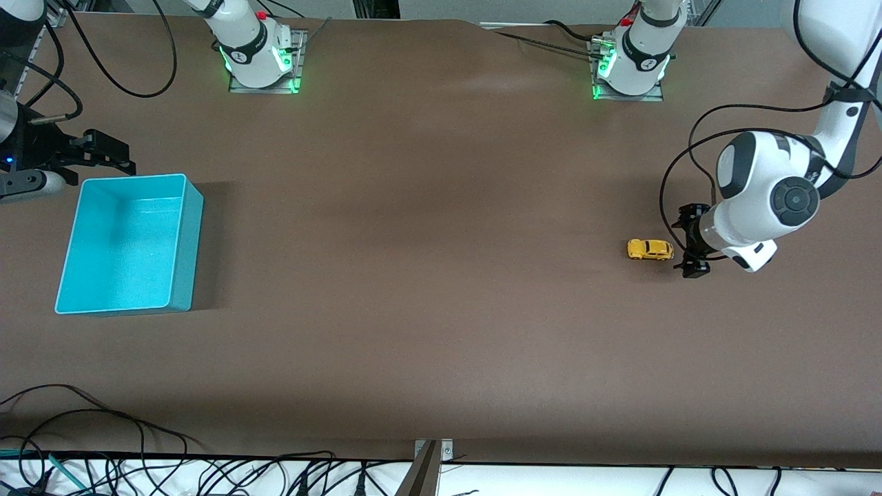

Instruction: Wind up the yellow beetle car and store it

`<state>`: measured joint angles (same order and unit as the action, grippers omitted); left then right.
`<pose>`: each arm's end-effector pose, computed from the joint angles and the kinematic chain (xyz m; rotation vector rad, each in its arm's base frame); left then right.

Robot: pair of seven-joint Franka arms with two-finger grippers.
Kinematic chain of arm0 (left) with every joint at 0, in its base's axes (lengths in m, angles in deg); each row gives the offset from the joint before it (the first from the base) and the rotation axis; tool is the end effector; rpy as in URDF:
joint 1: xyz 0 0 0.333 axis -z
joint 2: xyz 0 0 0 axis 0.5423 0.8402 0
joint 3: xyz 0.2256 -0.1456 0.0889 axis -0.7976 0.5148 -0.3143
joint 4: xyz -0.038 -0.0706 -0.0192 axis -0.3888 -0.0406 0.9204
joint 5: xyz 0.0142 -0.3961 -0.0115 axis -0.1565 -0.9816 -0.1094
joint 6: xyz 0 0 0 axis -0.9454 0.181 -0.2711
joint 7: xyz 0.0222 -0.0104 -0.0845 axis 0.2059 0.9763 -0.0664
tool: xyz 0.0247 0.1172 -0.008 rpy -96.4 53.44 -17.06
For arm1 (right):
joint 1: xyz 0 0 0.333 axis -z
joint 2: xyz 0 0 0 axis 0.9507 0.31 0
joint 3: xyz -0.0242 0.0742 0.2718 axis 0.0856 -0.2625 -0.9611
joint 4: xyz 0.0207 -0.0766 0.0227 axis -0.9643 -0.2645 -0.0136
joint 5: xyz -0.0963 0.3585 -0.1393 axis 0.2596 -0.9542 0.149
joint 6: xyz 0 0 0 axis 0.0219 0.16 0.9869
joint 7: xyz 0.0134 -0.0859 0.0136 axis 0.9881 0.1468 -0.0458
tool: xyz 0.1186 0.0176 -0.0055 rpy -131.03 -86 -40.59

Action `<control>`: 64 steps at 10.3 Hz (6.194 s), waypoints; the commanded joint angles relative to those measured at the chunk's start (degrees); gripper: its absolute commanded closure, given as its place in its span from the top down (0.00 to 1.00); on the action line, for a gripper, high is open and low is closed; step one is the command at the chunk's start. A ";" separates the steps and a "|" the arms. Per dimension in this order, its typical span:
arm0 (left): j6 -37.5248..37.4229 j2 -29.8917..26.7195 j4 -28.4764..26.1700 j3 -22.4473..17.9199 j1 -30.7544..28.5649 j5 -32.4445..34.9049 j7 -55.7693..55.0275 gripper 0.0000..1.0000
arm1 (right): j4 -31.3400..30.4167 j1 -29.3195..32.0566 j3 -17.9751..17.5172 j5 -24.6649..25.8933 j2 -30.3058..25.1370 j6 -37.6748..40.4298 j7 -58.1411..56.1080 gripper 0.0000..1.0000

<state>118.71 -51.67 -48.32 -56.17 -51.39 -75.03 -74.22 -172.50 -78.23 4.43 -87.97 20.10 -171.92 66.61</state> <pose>0.5658 -0.0079 0.2159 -2.1820 -2.1260 0.1399 0.5704 -0.0025 0.5363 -3.0821 -0.2814 0.1495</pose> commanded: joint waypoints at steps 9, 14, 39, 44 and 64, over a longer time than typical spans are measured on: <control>4.58 7.05 -0.85 0.12 0.36 4.23 -1.57 0.67 | 0.64 0.05 -0.14 0.01 0.14 1.03 0.11 1.00; 3.96 6.62 -0.76 0.12 1.24 4.23 -1.57 0.00 | 0.64 -0.04 -0.15 -0.08 0.14 1.03 0.03 1.00; 10.55 15.14 0.21 2.93 -7.19 25.66 -17.21 0.00 | 0.55 -0.04 -0.23 -0.08 0.14 1.11 0.38 1.00; 10.55 15.84 0.30 3.11 -9.83 29.36 -16.69 0.00 | 0.55 -0.04 -0.15 0.01 0.14 1.11 0.38 1.00; 9.50 10.92 1.97 6.27 -10.01 28.40 -14.84 0.89 | 0.64 0.49 0.82 -0.61 0.23 1.11 -1.38 1.00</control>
<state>128.99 -39.61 -45.94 -50.19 -61.13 -48.36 -89.33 -172.50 -77.99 5.25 -87.97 20.23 -171.77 66.22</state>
